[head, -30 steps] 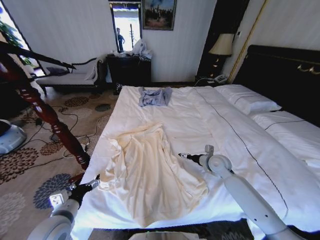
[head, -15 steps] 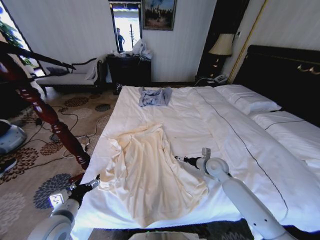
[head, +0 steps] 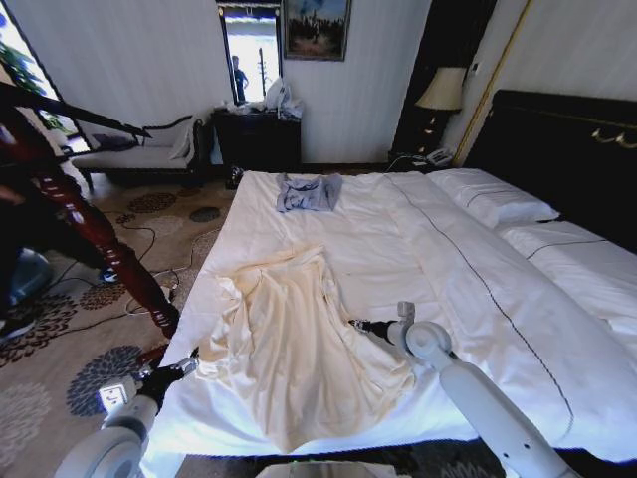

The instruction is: Pick up the clothes from the bed and hang them on the clothes hanger.

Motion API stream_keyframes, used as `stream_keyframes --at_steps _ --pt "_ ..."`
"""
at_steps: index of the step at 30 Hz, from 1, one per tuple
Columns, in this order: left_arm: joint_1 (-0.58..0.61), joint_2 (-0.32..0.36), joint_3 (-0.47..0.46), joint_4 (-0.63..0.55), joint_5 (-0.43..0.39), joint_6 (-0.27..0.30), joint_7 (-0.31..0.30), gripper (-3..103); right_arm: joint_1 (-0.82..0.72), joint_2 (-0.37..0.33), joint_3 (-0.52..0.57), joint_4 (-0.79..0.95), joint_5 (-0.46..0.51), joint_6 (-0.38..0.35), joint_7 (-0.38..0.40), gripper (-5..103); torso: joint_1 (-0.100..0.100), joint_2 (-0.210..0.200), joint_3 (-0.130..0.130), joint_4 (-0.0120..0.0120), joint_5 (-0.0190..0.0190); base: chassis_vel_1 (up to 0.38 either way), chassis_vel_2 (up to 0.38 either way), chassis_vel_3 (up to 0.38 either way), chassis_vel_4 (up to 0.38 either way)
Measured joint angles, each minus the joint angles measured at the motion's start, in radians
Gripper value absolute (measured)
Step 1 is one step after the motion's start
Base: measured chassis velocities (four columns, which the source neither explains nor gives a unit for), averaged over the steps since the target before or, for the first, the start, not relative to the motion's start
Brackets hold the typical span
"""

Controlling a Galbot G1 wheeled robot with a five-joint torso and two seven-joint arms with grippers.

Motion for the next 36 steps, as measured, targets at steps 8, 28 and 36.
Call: stream_keyframes --at_steps 8,28,36 --pt "-0.004 0.002 -0.009 0.0 -0.009 0.0 0.0 99 0.022 0.004 0.019 0.015 -0.033 0.011 0.023 3 0.0 0.0 0.0 0.0 0.0002 0.0 0.0 0.0 0.0" --pt "0.007 -0.015 -0.048 -0.014 -0.023 0.0 0.004 99 0.028 -0.032 0.136 0.065 -0.143 0.079 0.188 1 0.0 0.0 0.0 -0.0001 0.0002 0.0 0.0 0.0 0.0" --pt "0.016 -0.024 -0.051 -0.026 -0.019 -0.001 0.006 99 0.052 -0.038 0.055 0.161 -0.186 0.124 0.065 1 0.0 0.0 0.0 0.0002 0.0 0.0 0.0 0.0 0.0"
